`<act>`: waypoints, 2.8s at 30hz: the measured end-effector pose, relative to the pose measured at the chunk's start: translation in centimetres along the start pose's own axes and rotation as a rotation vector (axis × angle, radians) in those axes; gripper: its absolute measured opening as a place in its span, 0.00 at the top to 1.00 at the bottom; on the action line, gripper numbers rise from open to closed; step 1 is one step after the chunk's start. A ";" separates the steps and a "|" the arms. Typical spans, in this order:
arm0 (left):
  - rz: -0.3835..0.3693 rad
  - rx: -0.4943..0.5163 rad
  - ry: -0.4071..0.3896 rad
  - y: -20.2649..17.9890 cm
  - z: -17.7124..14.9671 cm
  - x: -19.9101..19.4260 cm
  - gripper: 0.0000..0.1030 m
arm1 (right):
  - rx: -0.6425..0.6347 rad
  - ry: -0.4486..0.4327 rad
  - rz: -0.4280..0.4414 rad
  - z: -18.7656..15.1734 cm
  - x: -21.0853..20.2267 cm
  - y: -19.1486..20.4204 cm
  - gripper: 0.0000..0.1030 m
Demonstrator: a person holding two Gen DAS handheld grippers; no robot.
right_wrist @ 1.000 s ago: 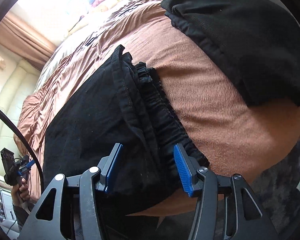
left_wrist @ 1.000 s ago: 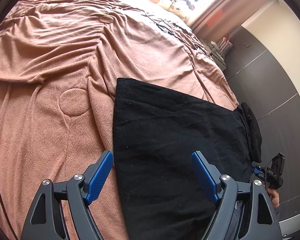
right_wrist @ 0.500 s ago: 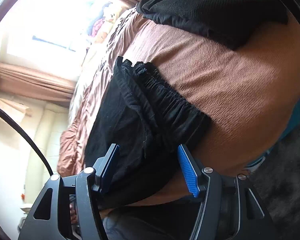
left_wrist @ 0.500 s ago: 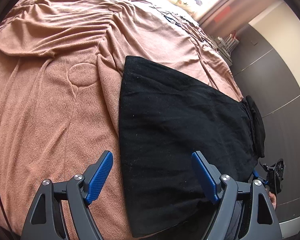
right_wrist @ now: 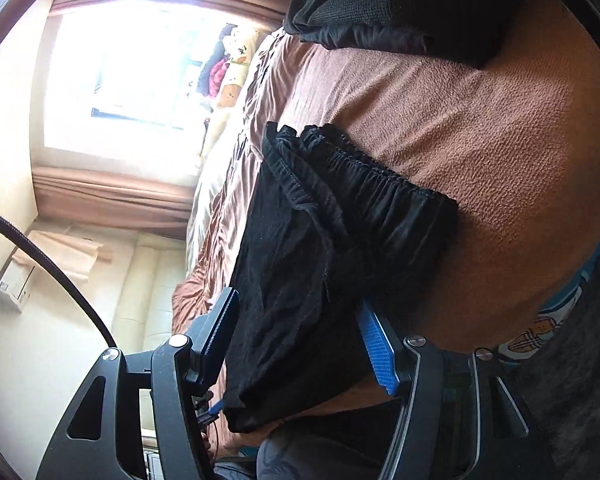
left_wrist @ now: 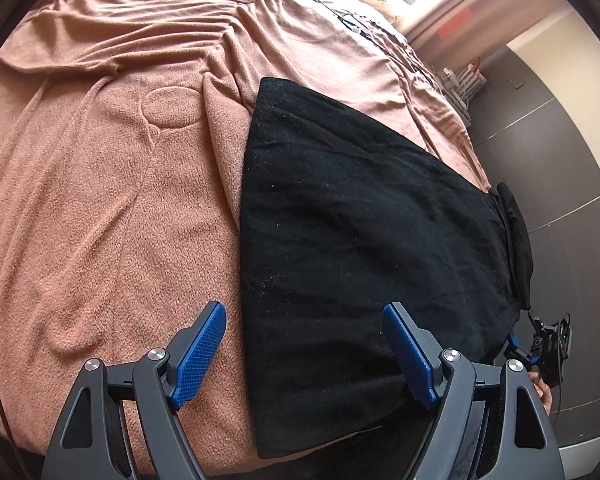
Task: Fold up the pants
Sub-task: 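Move the right tool to the black pants waistband and close on it, then close the left tool on the pants edge while the right tool holds the waistband, then lift the pants with both tools and fold them over onto themselves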
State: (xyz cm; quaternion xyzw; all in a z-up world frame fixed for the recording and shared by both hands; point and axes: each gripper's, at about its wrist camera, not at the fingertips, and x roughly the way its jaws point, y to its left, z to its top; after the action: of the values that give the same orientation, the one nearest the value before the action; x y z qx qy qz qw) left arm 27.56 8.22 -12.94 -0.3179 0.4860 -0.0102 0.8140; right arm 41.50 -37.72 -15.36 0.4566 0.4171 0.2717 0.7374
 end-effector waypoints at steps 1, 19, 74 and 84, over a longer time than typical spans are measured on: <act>-0.001 0.001 0.001 0.0 0.0 0.0 0.20 | -0.003 0.001 -0.022 -0.1 0.4 -0.1 0.43; 0.029 -0.011 0.006 0.1 -0.1 0.5 0.20 | -0.225 -0.131 -0.185 1.5 -1.9 5.0 0.94; -0.099 -0.001 0.037 -1.4 6.3 2.6 0.66 | -0.085 -0.055 -0.245 0.0 -1.7 -0.8 0.45; -0.115 -0.067 0.051 0.5 6.2 5.8 0.90 | -0.047 -0.066 -0.221 0.2 -1.8 -1.8 0.67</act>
State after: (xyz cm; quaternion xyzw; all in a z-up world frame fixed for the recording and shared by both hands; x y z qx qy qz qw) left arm 35.42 9.88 -15.68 -0.3720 0.4876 -0.0490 0.7883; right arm 40.78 -40.03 -16.26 0.3993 0.4338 0.1834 0.7866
